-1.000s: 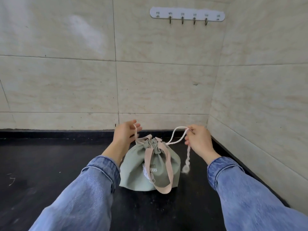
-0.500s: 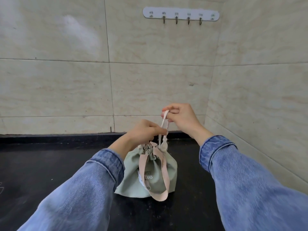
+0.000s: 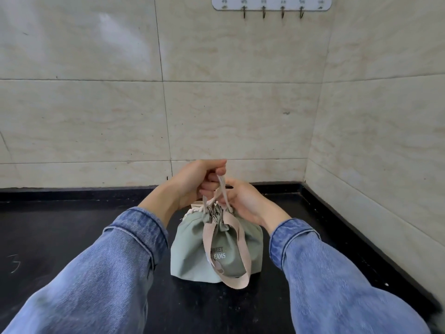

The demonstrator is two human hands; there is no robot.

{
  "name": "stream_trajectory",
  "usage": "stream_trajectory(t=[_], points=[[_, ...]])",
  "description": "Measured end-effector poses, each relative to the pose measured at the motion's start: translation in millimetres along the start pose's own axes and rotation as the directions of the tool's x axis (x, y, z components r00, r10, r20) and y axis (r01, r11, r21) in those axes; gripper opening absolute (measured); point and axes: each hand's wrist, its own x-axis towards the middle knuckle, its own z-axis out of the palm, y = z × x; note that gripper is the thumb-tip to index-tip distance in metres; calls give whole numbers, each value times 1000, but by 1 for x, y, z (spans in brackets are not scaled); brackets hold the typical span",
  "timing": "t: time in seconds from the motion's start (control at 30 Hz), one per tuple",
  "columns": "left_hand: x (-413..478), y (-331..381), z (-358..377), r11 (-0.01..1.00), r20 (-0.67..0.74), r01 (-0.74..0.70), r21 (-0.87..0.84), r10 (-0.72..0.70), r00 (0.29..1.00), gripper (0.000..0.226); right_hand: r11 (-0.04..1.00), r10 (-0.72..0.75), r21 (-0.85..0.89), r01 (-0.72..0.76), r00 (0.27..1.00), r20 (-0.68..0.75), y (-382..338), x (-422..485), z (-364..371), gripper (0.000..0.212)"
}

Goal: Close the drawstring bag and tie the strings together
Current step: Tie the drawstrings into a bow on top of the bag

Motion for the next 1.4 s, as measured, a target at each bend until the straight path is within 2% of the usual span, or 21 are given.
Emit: stream_trajectory(t=[0.17,0.27,0.4,0.43,0.5,0.57,0.63,0.7,0.77,0.87,0.97,1.03,1.13,1.2,1.27,1.3,1.37,1.4], points=[[-3,1,-3,999,-28,4,51,-2,1000,38,1000,-2,-20,3,999,54,6,-4,1,55],[-4,0,-5,999,-36,-6,35,7,999,39,1000,-20,-14,19,996,-87,6,-6,0,44],[-7,-3,-10,1000,-75,-16,-23,14,997,38,976,-105,144,160,938,-331,-7,-5,-10,34],[-7,-4,-11,999,-78,-19,-29,17,997,37,978,-125,116,175,927,-352,-14,-7,-13,29],[-8,-6,-13,999,-85,-33,-40,29,996,36,987,-158,-84,137,921,-357,-29,-13,-17,20],[-8,-8,-16,998,-122,-47,-37,42,992,35,930,-208,-359,77,916,-342,-46,-20,-23,21],[-8,-10,-19,999,-182,-38,-21,34,983,34,880,-226,-472,61,926,-303,-59,-28,-28,24],[-9,-14,-20,998,-226,-34,-50,22,974,35,897,-126,-442,15,967,-223,-65,-35,-30,26],[-8,-18,-19,992,-246,-54,-113,25,969,36,885,98,-447,-130,991,-94,-60,-41,-29,27],[-8,-24,-18,960,-255,-93,-265,23,967,36,748,429,-571,-337,903,30,-39,-47,-24,30],[-9,-29,-22,917,-293,-120,-381,4,956,35,662,513,-639,-391,858,7,-32,-53,-28,33],[-10,-30,-26,925,-316,-120,-361,0,949,35,672,482,-629,-392,875,-31,-33,-56,-34,33],[-11,-27,-25,974,-326,-116,-196,47,944,34,666,360,-682,-303,931,-62,-30,-57,-32,23],[-10,-23,-22,991,-332,-130,-33,112,937,34,616,183,-757,-216,975,-129,-25,-52,-26,12],[-11,-21,-20,984,-316,-150,96,174,933,34,604,-32,-783,-149,977,-210,-20,-42,-19,12],[-12,-20,-19,978,-304,-160,135,195,932,34,641,-75,-758,-121,973,-218,-18,-38,-15,19],[-13,-20,-18,969,-288,-172,176,217,933,36,752,-38,-653,-96,981,-188,-13,-32,-5,30],[-14,-21,-19,966,-284,-174,193,225,932,37,789,-23,-609,-87,985,-170,-10,-30,-1,28]])
